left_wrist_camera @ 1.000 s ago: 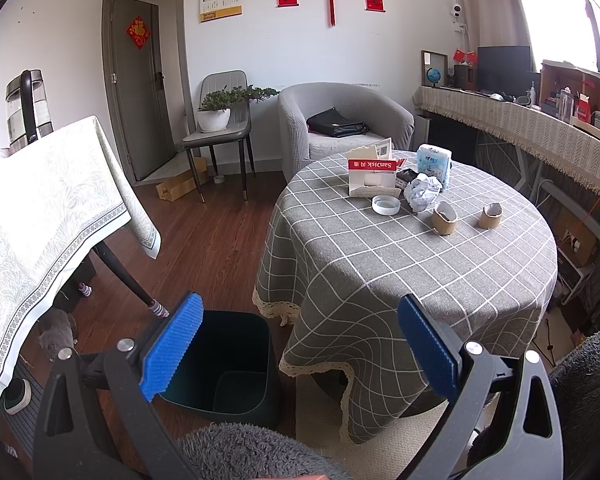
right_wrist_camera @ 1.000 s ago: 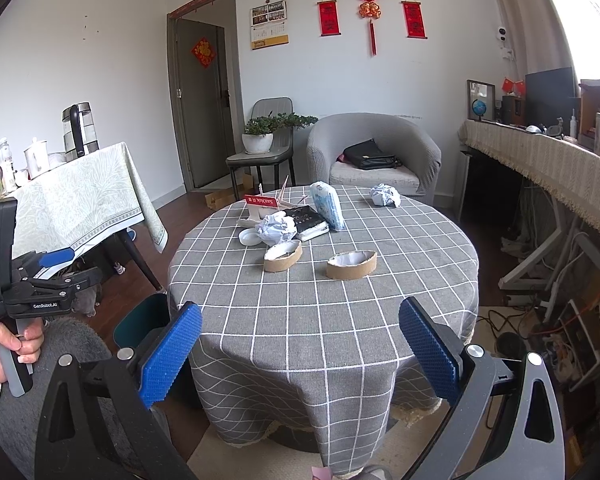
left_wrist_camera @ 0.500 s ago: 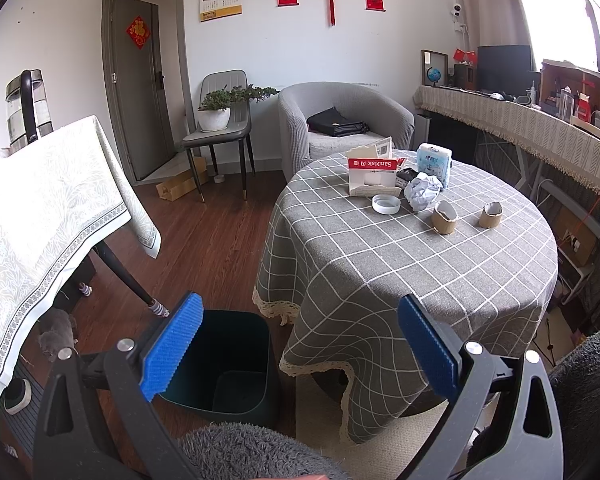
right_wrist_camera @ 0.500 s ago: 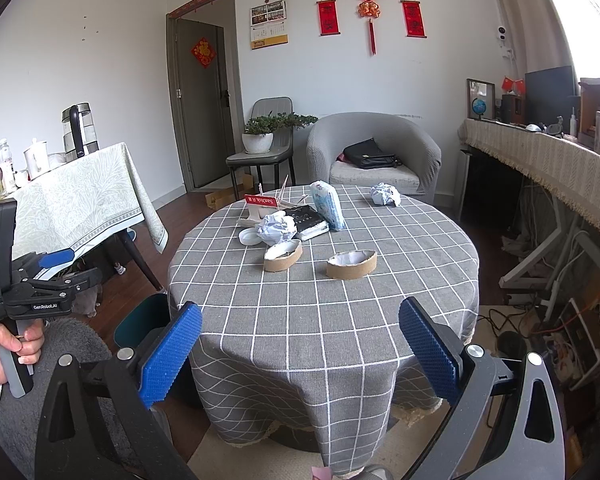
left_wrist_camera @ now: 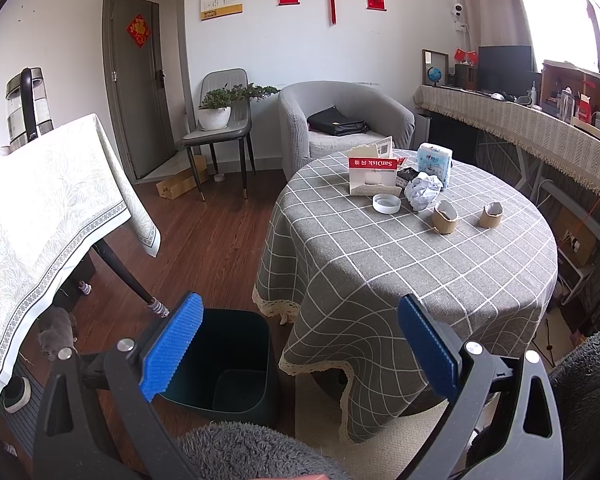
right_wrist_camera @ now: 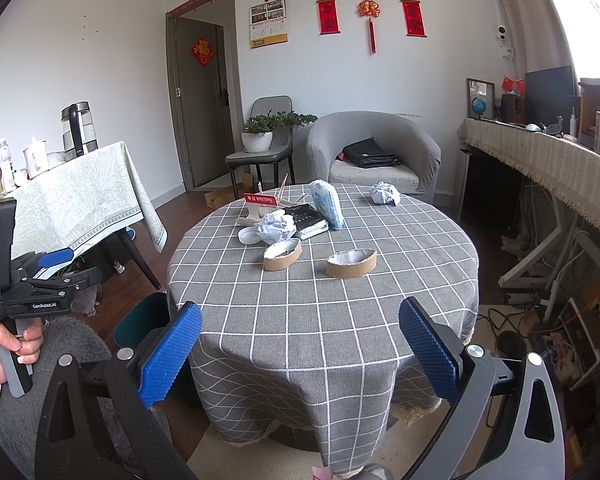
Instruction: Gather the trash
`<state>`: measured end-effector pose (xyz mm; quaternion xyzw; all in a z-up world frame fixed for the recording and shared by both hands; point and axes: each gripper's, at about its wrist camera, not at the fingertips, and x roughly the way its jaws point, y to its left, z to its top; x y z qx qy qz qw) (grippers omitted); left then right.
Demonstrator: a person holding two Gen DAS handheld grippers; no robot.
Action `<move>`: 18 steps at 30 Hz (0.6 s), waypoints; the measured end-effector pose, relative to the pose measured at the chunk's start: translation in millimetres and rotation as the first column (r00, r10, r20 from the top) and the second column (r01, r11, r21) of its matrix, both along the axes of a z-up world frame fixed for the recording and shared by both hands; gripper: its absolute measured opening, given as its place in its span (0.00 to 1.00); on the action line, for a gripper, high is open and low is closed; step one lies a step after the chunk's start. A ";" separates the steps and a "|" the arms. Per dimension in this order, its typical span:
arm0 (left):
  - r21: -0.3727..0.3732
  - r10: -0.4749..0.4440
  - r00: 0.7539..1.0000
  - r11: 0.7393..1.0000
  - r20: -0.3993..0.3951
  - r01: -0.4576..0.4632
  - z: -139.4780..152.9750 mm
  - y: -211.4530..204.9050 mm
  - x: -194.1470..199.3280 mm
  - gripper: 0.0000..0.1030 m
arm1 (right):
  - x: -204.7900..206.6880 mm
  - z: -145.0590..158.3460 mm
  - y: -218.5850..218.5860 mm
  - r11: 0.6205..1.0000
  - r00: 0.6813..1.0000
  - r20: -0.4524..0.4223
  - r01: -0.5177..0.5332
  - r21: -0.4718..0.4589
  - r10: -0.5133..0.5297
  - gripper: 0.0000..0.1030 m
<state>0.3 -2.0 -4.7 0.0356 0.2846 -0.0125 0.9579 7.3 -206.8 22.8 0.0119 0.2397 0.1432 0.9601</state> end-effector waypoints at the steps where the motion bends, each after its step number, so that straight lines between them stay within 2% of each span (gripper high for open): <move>1: 0.000 0.000 1.000 1.000 -0.001 0.000 0.0 0.0 0.0 0.97 | 0.1 -0.4 0.2 1.000 1.000 0.000 0.000 0.001 0.000 0.97; 9: -0.002 0.011 1.000 1.000 -0.001 -0.011 5.1 -0.7 -0.1 0.96 | -0.9 1.3 -0.5 1.000 1.000 -0.010 0.002 0.000 -0.002 0.97; 13: -0.049 -0.027 1.000 0.998 -0.001 0.027 10.6 -3.9 2.4 0.96 | 0.8 4.4 -3.6 1.000 1.000 -0.027 0.001 0.007 -0.001 0.97; 18: -0.057 -0.085 0.996 0.995 0.013 0.086 14.6 -16.0 13.0 0.93 | 13.9 4.3 -7.8 0.999 0.999 -0.048 0.002 0.040 -0.001 0.97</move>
